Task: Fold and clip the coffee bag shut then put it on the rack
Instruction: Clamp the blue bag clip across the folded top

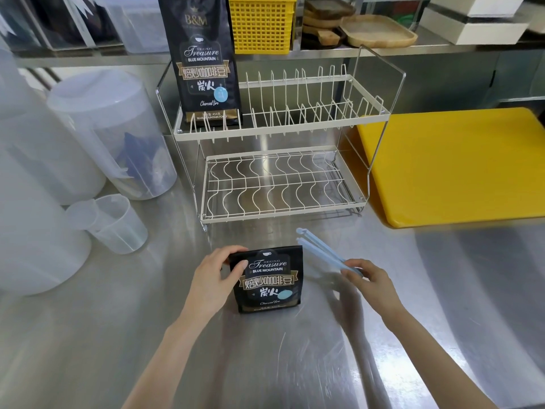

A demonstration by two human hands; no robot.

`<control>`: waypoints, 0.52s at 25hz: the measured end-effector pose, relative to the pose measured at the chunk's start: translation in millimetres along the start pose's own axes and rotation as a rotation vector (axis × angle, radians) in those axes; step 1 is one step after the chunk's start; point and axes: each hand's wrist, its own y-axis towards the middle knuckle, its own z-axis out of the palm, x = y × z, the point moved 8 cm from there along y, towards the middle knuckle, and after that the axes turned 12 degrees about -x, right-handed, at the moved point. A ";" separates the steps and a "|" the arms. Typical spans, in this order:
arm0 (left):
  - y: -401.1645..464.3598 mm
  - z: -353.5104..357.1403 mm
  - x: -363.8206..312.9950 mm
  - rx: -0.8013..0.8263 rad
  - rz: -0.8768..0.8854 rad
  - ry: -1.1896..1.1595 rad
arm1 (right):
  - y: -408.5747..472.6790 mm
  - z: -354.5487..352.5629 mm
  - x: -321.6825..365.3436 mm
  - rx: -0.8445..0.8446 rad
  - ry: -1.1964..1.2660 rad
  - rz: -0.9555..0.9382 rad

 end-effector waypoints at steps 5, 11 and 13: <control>-0.1 1.6 6.1 0.006 -0.066 -0.048 | -4.2 3.3 25.1 0.102 0.137 -0.013; -10.0 10.3 23.6 0.061 -0.196 -0.162 | -11.2 17.9 54.4 0.210 0.037 -0.214; -11.6 12.8 26.8 0.083 -0.213 -0.184 | -11.9 23.0 61.2 0.224 0.014 -0.257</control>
